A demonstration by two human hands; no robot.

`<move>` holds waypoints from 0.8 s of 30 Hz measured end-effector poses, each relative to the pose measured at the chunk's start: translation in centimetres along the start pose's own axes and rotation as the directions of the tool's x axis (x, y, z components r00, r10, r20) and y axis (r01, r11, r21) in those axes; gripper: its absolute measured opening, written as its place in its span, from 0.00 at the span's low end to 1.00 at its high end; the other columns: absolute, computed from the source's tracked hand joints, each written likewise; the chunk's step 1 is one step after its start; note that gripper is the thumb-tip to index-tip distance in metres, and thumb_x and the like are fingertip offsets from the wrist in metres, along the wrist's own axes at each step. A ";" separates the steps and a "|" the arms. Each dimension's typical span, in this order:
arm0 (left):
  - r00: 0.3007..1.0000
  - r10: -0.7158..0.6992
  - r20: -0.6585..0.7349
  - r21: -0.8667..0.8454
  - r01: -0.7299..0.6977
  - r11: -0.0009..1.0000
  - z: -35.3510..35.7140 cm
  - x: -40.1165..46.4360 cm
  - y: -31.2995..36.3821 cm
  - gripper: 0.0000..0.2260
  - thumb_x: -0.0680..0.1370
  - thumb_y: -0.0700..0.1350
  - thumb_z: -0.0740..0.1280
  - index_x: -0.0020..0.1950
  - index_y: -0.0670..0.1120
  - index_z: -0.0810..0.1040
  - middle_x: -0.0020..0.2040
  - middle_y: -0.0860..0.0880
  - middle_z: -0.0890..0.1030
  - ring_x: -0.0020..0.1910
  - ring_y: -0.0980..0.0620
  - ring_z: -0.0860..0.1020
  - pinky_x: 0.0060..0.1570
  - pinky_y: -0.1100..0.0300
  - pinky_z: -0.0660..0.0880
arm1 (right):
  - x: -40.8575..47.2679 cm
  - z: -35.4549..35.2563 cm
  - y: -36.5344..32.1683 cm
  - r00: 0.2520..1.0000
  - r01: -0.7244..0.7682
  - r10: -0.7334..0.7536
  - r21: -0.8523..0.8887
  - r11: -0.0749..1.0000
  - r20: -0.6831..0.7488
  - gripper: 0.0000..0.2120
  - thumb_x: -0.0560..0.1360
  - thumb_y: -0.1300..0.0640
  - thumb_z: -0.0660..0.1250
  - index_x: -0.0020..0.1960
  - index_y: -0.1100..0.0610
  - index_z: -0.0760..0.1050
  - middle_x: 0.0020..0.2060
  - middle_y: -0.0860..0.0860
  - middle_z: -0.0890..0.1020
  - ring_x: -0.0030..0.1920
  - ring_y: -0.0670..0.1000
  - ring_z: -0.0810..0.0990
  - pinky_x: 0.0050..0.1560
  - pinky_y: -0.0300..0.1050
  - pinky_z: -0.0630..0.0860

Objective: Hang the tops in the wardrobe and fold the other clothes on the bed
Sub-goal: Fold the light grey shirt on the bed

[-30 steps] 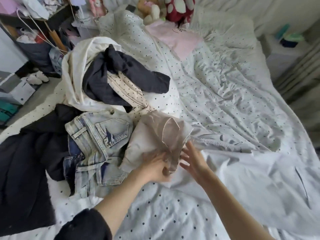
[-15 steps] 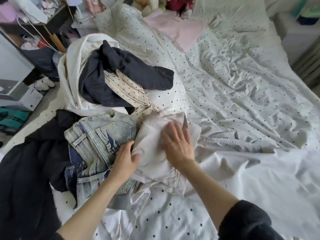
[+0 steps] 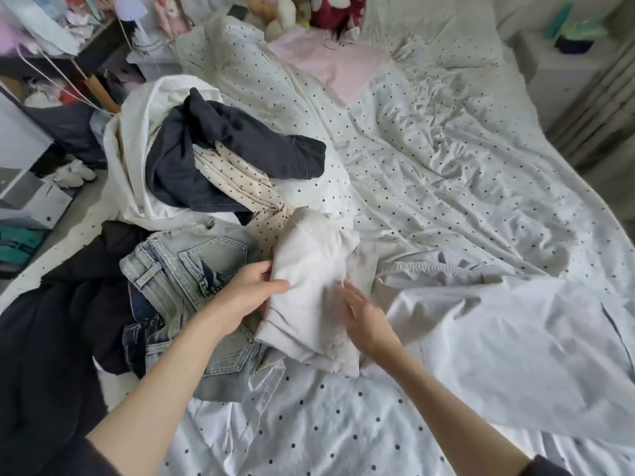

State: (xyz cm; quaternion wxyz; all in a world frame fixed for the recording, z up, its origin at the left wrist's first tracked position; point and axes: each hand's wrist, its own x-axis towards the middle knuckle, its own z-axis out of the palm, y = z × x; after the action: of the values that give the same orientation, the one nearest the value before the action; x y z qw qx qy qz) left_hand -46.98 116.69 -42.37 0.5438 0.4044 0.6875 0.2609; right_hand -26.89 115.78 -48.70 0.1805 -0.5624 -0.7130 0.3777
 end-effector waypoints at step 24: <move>0.961 0.215 0.171 0.617 -0.275 0.737 18.3 -0.2 -5.0 0.33 0.81 0.51 0.59 0.74 0.61 0.36 0.78 0.52 0.40 0.77 0.51 0.45 0.74 0.51 0.51 | -4.8 -6.5 11.8 0.990 -0.059 -0.001 -0.429 0.901 -0.138 0.25 0.81 0.46 0.50 0.77 0.49 0.52 0.77 0.53 0.48 0.77 0.54 0.45 0.74 0.54 0.41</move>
State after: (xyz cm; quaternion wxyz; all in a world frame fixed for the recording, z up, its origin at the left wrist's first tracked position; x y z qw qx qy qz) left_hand -30.77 112.34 -51.22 0.3657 0.6621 0.6510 0.0642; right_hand -13.14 114.40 -52.36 0.0934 -0.6233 -0.7566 0.1743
